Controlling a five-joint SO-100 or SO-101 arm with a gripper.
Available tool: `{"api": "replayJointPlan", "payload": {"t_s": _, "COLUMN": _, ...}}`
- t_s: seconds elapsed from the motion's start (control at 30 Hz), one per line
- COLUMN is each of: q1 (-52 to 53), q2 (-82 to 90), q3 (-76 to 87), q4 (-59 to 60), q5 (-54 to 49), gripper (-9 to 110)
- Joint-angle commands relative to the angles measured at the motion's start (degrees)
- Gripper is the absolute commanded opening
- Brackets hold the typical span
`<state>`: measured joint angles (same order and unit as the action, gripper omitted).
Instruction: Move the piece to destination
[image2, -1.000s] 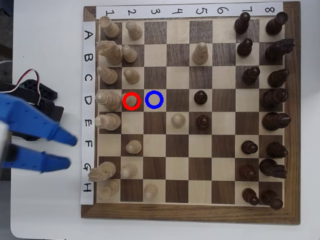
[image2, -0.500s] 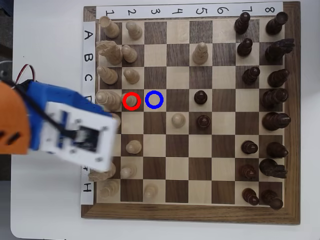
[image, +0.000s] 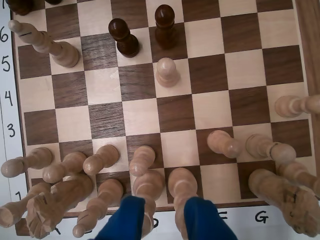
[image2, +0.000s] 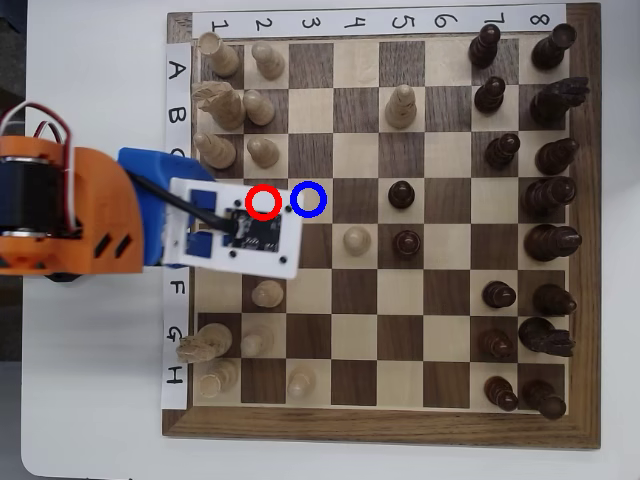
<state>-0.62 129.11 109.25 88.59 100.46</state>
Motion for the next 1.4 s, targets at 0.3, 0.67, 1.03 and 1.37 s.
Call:
{"api": "replayJointPlan", "payload": {"t_s": 0.3, "q1": -4.6, "q2": -3.0, "q3": 7.6, "q4": -12.1, "q5": 12.0, "gripper": 15}}
{"api": "replayJointPlan", "payload": {"t_s": 0.67, "q1": -4.5, "q2": -11.9, "q3": 8.4, "q4": -15.7, "q5": 12.0, "gripper": 15}}
{"api": "replayJointPlan", "payload": {"t_s": 1.03, "q1": -6.2, "q2": -18.2, "q3": 5.4, "q4": -11.7, "q5": 13.8, "gripper": 15}}
{"api": "replayJointPlan", "payload": {"t_s": 1.37, "q1": -6.7, "q2": -19.4, "q3": 4.4, "q4": -8.8, "q5": 14.3, "gripper": 16}}
